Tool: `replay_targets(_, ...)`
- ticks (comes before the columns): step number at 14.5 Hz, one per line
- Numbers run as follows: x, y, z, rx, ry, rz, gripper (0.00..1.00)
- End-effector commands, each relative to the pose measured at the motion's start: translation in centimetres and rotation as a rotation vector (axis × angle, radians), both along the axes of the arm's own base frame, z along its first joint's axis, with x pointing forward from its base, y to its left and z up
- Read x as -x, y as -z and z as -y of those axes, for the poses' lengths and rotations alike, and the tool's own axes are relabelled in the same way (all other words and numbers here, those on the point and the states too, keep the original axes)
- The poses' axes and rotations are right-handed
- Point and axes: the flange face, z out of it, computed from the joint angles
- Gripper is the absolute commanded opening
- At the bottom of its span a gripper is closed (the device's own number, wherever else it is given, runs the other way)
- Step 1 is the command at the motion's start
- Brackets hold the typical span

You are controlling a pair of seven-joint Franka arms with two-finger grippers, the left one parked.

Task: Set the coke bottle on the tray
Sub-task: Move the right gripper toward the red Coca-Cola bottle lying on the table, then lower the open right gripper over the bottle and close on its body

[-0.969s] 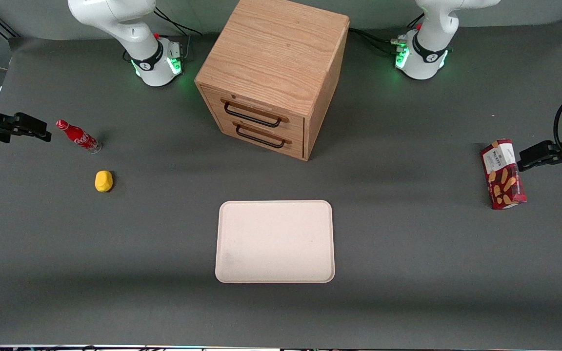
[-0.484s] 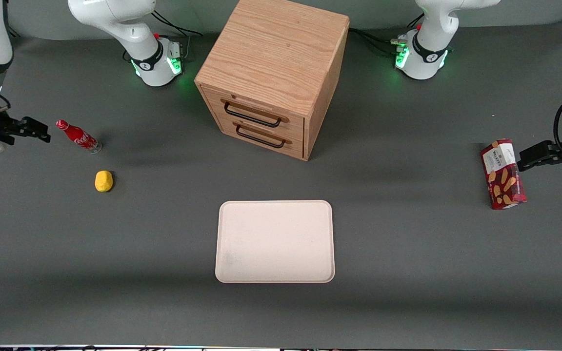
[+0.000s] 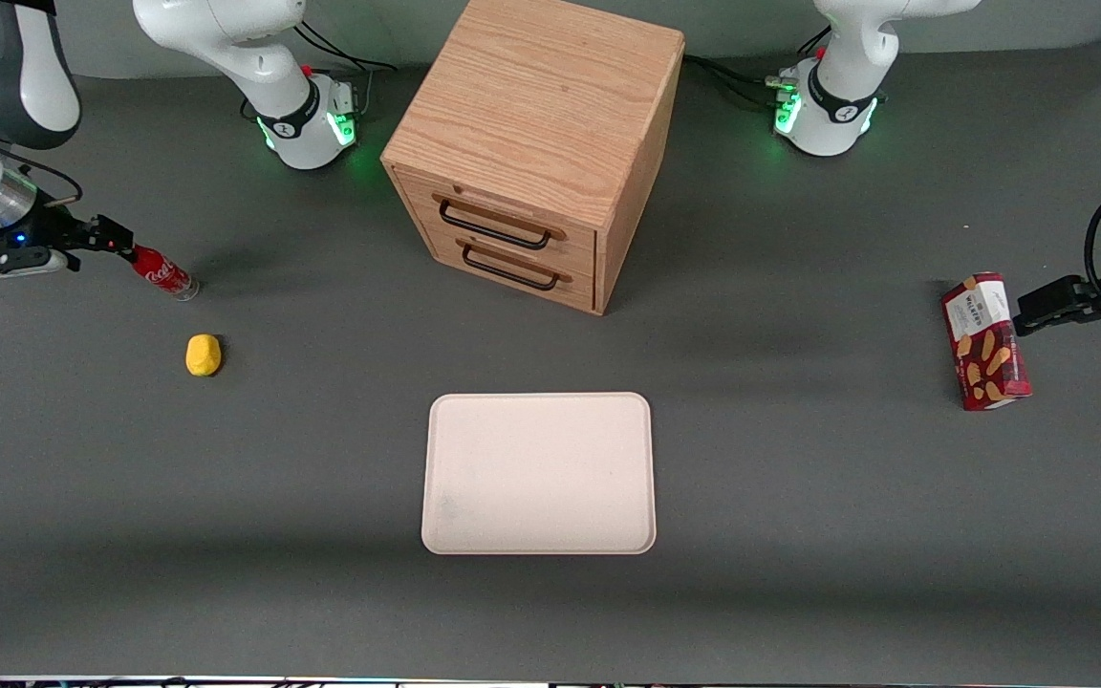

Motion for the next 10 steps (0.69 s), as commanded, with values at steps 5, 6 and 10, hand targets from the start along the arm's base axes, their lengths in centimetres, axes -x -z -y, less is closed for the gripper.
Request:
replay_targets(5,4.0,3.7,2.4,0.038,-0.032,0.02,1.0)
replay_targets(6,4.3,4.1,2.6,0.044,-0.036,0.017,1.0)
replay_targets(10,5.2,5.1,2.7,0.022,-0.02,0.004,1.0)
